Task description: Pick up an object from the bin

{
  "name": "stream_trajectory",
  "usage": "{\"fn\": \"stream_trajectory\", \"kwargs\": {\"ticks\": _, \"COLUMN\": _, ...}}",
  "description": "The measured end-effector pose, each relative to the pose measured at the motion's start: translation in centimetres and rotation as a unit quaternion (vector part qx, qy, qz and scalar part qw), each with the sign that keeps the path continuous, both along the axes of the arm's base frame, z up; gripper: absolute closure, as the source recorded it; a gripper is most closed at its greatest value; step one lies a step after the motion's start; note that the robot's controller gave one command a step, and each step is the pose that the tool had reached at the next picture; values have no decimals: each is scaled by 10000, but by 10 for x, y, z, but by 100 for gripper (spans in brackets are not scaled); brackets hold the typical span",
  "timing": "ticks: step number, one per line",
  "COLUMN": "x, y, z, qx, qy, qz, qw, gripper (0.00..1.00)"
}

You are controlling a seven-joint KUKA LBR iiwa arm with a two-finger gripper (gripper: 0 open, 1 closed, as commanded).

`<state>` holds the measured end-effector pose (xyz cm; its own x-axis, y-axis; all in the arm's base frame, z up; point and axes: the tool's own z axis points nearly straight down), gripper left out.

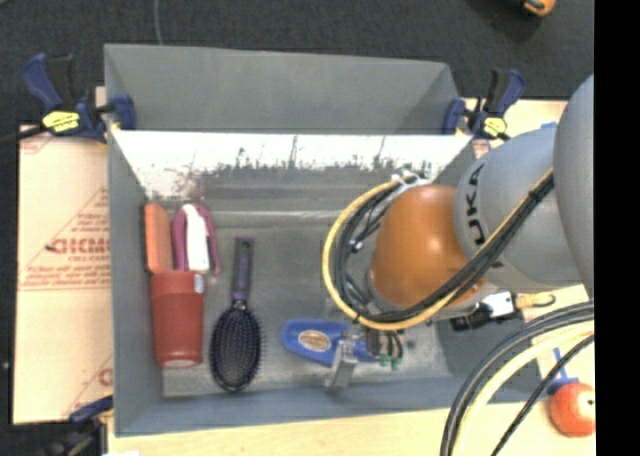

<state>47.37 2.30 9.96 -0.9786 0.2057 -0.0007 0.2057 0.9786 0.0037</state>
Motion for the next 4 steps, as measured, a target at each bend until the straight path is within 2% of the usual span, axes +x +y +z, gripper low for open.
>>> {"fn": "stream_trajectory", "kwargs": {"ticks": 1, "x": 1, "y": 15, "z": -29, "qx": 19, "qy": -88, "qz": -422, "qw": 9991, "gripper": 0}}
{"fn": "stream_trajectory", "kwargs": {"ticks": 2, "x": -1, "y": 8, "z": -30, "qx": 11, "qy": -34, "qz": -1088, "qw": 9941, "gripper": 100}}
{"fn": "stream_trajectory", "kwargs": {"ticks": 3, "x": -1, "y": 8, "z": -30, "qx": 11, "qy": -34, "qz": -1093, "qw": 9940, "gripper": 100}}
{"fn": "stream_trajectory", "kwargs": {"ticks": 4, "x": 0, "y": 7, "z": 33, "qx": 13, "qy": -50, "qz": -1068, "qw": 9943, "gripper": 100}}
